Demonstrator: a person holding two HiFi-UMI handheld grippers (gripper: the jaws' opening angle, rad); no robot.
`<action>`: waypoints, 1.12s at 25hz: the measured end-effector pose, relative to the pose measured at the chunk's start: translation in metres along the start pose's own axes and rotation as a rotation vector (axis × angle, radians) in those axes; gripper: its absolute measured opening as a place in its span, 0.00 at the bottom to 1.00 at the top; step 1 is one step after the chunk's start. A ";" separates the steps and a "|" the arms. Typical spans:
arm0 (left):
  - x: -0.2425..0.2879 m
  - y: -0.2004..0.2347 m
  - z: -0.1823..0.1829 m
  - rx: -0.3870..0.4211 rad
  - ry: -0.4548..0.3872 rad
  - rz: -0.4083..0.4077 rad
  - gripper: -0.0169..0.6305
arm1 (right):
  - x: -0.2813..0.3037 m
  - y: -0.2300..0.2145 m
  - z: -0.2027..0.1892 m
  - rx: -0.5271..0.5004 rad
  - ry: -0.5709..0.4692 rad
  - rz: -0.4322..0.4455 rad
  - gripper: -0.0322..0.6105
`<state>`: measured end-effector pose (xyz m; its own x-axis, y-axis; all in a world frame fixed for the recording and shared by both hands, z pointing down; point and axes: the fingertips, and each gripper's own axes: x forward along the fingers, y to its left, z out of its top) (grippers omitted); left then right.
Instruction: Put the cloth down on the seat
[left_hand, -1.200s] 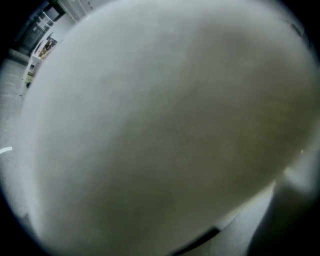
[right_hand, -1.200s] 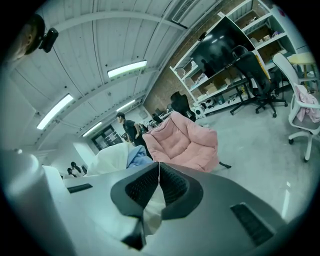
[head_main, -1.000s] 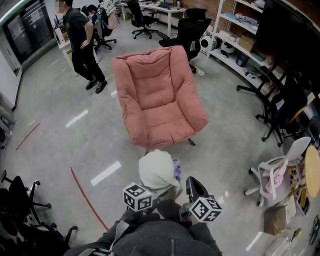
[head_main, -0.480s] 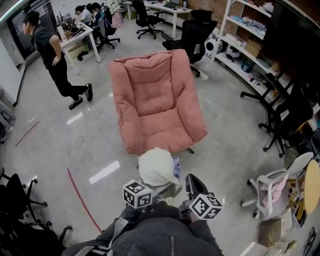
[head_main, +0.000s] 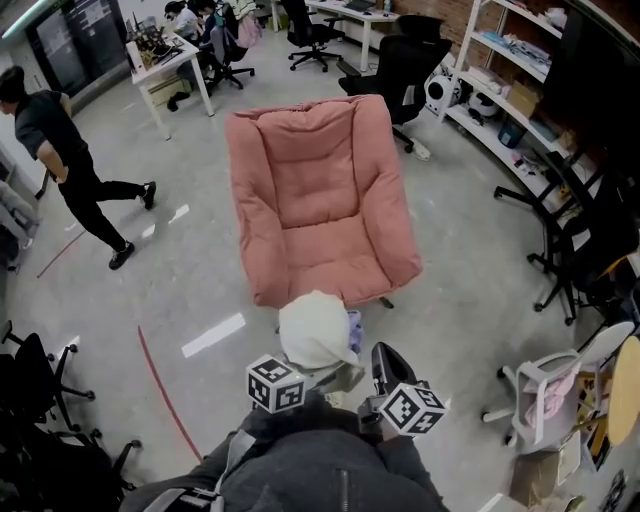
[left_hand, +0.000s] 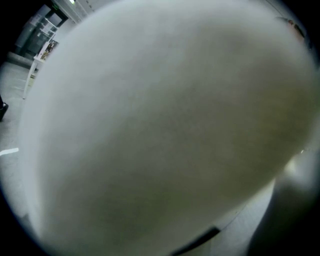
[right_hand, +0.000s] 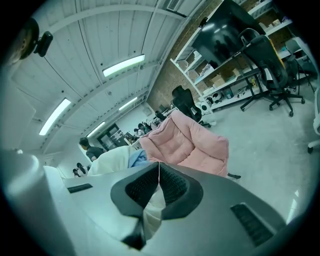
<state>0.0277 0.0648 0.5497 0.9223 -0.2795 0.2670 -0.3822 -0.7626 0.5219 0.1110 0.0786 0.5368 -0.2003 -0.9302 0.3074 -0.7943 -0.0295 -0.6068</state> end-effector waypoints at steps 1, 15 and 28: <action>-0.001 0.001 -0.001 -0.001 0.003 0.002 0.45 | 0.000 -0.001 -0.001 0.003 0.001 -0.003 0.07; 0.018 0.026 0.007 -0.037 0.025 0.006 0.45 | 0.020 -0.021 0.010 0.046 -0.006 -0.040 0.07; 0.087 0.087 0.075 -0.057 0.027 0.010 0.45 | 0.112 -0.054 0.071 0.063 0.031 -0.056 0.07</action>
<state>0.0787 -0.0695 0.5578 0.9167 -0.2704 0.2941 -0.3949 -0.7251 0.5642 0.1719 -0.0505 0.5519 -0.1752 -0.9145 0.3646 -0.7673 -0.1052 -0.6326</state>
